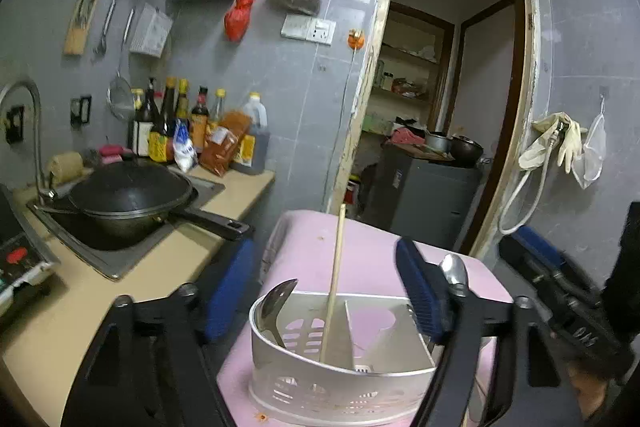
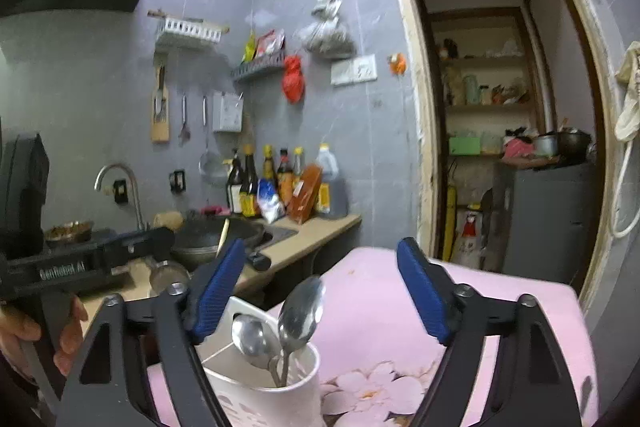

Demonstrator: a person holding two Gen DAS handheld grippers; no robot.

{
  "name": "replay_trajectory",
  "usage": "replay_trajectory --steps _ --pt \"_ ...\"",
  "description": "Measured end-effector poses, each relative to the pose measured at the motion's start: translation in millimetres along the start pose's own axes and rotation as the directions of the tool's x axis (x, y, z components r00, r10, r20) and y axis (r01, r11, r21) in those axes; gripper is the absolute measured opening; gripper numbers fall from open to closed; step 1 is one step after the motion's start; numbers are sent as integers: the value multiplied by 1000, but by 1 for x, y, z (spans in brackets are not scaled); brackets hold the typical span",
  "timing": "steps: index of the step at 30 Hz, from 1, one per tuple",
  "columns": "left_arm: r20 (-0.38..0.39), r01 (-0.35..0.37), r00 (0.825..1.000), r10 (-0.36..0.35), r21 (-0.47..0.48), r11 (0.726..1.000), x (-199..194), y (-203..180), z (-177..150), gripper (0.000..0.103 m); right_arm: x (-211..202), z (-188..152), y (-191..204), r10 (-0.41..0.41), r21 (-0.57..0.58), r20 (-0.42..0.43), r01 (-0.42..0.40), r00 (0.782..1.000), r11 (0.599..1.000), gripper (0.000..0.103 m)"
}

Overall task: Organize utensils
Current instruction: 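Lower the spoon and knife into the caddy and open both grippers, then move both tools down to the table and close each on a wooden chopstick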

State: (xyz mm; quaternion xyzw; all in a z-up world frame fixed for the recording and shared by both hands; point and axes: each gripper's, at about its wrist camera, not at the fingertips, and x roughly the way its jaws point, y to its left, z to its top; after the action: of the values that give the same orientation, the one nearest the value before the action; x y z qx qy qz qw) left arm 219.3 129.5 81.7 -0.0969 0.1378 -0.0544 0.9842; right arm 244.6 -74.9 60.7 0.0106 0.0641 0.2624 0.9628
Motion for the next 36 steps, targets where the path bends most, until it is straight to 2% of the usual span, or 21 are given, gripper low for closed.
replay_trajectory --steps 3,5,11,19,24,28,32,36 --pt "22 10 1000 -10 6 1000 -8 -12 -1 81 -16 9 -5 -34 -11 12 34 999 999 90" --pt "30 21 999 -22 9 1000 -11 -21 -3 86 -26 11 -10 -43 -16 18 43 999 999 103" --pt "34 57 998 -58 49 997 -22 -51 -14 94 -64 10 -35 -96 -45 26 97 995 994 103" --pt "32 87 995 -90 106 991 -31 -89 -42 95 -104 -5 -74 -205 -115 -16 202 979 973 103" --pt "-50 122 992 -116 150 981 -23 -114 -64 95 -125 -17 -109 -264 -100 -64 257 962 961 103" --pt "-143 164 979 -143 152 975 -11 -131 -82 95 -135 -31 -137 -311 -69 -126 304 942 950 103" --pt "-247 217 952 -179 135 967 6 -151 -99 95 -136 -46 -164 -330 -20 -217 334 919 942 103" --pt "-329 231 930 -164 176 957 23 -171 -109 95 -128 -61 -183 -282 36 -304 307 910 951 103"
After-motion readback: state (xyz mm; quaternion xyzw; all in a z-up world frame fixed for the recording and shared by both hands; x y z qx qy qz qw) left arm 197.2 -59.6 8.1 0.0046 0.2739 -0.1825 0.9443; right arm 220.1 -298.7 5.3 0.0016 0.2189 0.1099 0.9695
